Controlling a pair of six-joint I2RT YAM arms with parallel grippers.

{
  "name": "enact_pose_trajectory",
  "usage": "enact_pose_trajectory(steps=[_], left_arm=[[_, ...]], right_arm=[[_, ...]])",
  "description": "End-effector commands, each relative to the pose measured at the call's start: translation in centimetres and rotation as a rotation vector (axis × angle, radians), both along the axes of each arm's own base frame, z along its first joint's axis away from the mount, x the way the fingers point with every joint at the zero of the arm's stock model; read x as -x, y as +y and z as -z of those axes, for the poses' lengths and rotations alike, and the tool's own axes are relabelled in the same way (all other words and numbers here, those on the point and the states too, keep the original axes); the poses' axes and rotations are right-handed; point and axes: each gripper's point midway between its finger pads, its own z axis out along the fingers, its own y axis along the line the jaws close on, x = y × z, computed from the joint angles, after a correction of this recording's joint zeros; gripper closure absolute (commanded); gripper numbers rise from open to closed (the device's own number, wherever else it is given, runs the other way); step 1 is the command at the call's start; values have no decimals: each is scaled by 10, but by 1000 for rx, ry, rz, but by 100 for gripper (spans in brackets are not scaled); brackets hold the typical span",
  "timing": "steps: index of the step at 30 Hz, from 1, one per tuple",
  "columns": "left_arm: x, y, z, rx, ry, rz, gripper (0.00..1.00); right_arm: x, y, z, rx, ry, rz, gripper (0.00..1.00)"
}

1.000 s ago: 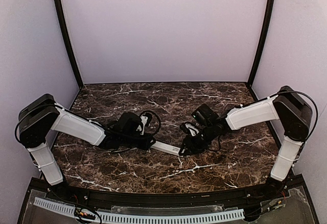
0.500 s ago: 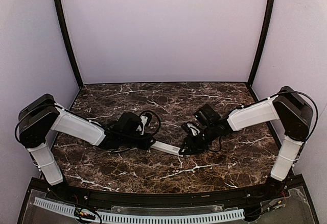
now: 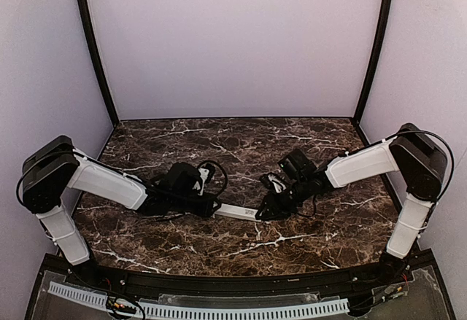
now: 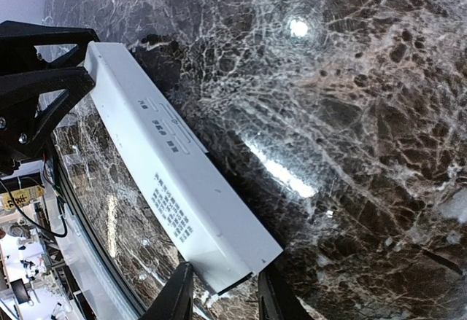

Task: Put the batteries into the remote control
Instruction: Press the battery cover onto the remote control.

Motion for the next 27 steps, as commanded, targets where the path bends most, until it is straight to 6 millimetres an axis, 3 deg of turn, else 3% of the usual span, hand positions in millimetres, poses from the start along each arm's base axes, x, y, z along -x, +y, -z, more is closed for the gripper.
enact_pose_trajectory(steps=[1, 7, 14, 27], left_arm=[[18, 32, 25, -149, 60, -13, 63], [17, 37, 23, -172, 54, -26, 63], [19, 36, 20, -167, 55, -11, 73], [30, 30, 33, -145, 121, 8, 85]], right_arm=[[-3, -24, 34, 127, 3, 56, 72], [-4, -25, 34, 129, 2, 61, 74], [-4, -24, 32, 125, 2, 58, 76], [-3, -20, 30, 100, 9, 48, 80]])
